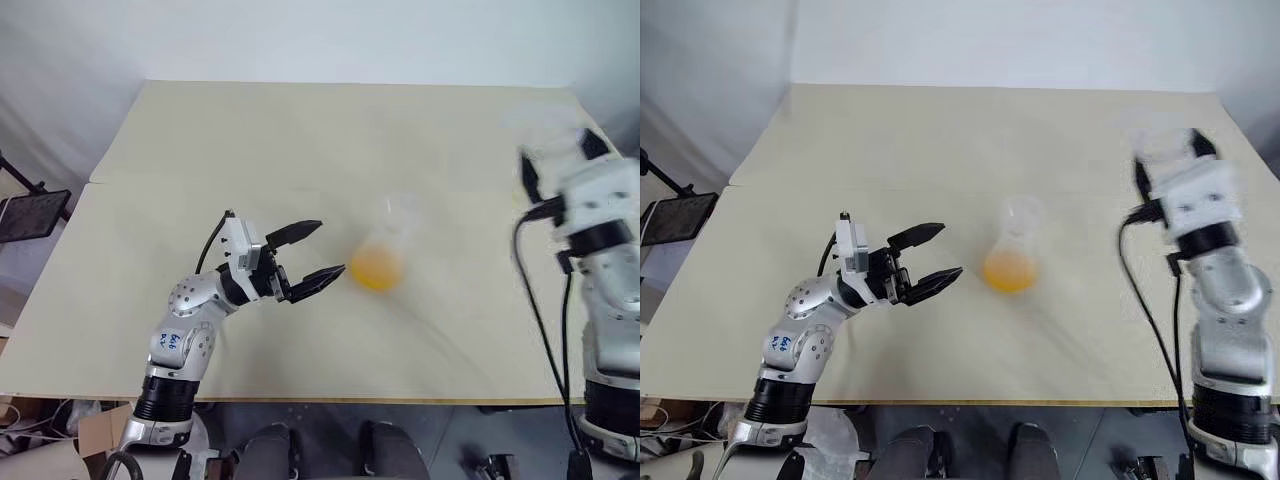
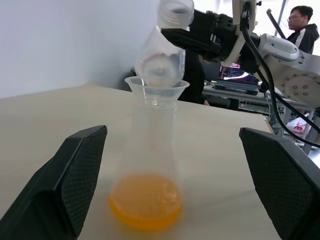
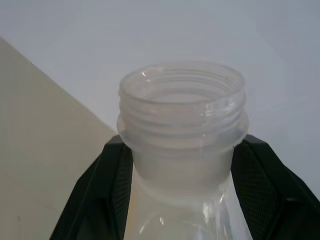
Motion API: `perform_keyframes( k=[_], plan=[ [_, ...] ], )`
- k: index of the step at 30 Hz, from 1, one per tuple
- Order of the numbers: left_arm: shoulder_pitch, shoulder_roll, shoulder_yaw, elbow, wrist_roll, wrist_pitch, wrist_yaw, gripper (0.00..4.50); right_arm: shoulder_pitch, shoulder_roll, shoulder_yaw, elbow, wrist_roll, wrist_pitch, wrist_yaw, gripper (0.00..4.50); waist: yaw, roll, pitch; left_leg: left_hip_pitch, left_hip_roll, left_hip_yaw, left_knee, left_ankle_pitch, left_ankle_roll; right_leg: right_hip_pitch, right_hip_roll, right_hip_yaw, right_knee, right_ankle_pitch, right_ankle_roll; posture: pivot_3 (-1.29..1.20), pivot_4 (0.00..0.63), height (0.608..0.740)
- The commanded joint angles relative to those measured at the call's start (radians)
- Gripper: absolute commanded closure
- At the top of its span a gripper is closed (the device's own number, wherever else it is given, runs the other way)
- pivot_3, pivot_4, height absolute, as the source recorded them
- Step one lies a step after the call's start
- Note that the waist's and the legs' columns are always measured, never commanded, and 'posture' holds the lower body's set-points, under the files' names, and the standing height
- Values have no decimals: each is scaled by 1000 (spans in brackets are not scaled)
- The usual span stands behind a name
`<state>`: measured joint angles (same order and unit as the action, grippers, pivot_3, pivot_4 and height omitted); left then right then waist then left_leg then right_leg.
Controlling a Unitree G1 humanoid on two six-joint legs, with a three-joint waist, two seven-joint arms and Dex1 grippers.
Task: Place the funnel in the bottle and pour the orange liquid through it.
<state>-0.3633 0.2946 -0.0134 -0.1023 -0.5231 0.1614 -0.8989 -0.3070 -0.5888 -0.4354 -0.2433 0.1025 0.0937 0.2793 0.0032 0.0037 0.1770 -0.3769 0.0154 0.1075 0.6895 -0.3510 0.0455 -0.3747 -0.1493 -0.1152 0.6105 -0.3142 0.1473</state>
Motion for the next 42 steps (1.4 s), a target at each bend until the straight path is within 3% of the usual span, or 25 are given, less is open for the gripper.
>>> perform_keyframes(
  k=[1,7,20,21,25,40,42],
  plan=[
    [-6,6,5,-10,-1,-21,-13,0,2,-13,-146,36,81,66,-42,2060,-2,0,0,0,0,0,0,0,0,0,0,0,0,0,0,0,150,740],
    [-38,6,9,16,0,-23,-27,0,-50,-9,-282,213,205,158,-99,2060,-4,0,0,0,0,2,0,0,0,-1,0,1,0,0,0,0,150,740],
    [-54,9,7,27,0,-19,-39,0,-5,-10,-277,452,234,68,-79,2060,-3,0,0,1,0,3,-1,0,0,-1,0,2,0,0,0,0,150,740],
    [-54,9,8,29,1,-21,-39,0,-3,-11,-276,456,243,66,-77,1320,-2,0,0,1,0,3,-1,0,0,0,0,2,0,0,0,0,150,740],
    [-55,6,6,34,4,-26,-40,0,19,-22,-276,434,252,47,-70,70,-2,0,0,1,0,3,-1,0,0,0,0,3,0,0,0,0,150,740],
    [-70,-1,12,78,3,-38,-64,0,114,-101,-383,209,301,-11,-38,28,-2,0,0,1,0,4,-1,0,0,0,0,3,-1,0,0,0,150,740],
    [-73,4,17,86,6,-44,-70,0,101,-145,-357,147,336,7,23,28,-2,0,0,1,0,4,-1,0,0,-1,0,3,-1,0,0,0,150,740]
  ],
)
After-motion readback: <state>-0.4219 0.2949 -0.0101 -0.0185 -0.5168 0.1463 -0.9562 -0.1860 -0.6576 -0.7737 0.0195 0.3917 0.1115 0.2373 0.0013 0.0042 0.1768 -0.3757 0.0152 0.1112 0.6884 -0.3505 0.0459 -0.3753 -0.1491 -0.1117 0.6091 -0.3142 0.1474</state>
